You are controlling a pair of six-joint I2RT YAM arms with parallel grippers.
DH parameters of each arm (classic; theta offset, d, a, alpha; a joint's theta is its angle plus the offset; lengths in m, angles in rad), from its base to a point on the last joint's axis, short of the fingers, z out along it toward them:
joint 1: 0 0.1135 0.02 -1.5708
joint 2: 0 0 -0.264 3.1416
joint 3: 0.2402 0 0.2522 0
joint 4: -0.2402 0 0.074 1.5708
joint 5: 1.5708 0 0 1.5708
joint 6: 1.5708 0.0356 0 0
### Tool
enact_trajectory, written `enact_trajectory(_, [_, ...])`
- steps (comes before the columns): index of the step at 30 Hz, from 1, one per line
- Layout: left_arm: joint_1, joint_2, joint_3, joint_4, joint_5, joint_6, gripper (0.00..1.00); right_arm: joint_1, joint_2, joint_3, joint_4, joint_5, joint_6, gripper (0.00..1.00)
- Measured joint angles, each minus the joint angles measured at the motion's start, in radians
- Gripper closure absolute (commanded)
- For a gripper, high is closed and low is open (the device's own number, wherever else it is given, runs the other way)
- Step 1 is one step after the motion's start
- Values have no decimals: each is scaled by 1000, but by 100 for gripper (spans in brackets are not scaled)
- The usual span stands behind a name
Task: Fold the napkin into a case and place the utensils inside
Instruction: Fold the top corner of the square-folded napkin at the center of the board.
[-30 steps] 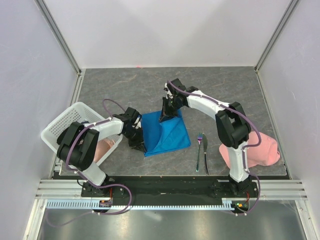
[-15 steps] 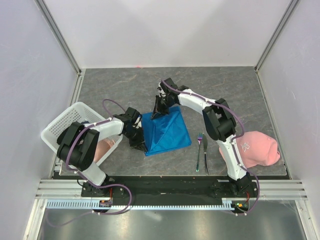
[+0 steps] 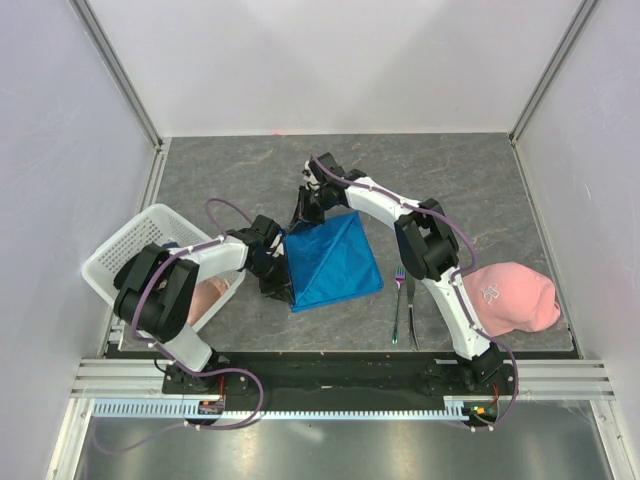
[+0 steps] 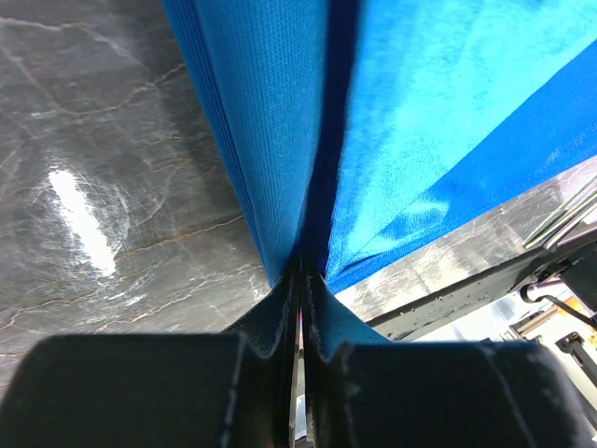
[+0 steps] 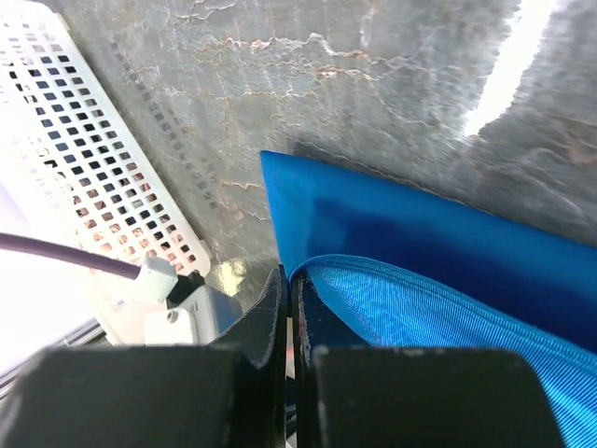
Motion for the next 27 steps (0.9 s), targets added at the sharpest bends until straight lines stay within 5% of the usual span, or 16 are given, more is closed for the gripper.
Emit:
enact_trajectory(10, [-3, -10, -10, 13, -4, -5, 92, 16, 50, 39, 3, -19, 3, 96])
enact_trajectory(13, [-4, -12, -10, 13, -5, -8, 91, 15, 66, 59, 3, -19, 6, 85])
enact_trajectory(20, [-4, -63, 14, -66, -60, -25, 68, -1, 69, 71, -3, -18, 7, 52])
enact_trajectory(24, [-3, -135, 94, -162, -99, -27, 67, -26, 43, 53, -42, -10, -24, 40])
enact_trajectory(27, [-3, -185, 160, -200, -112, -28, 74, -60, -26, 6, -71, -4, -54, 36])
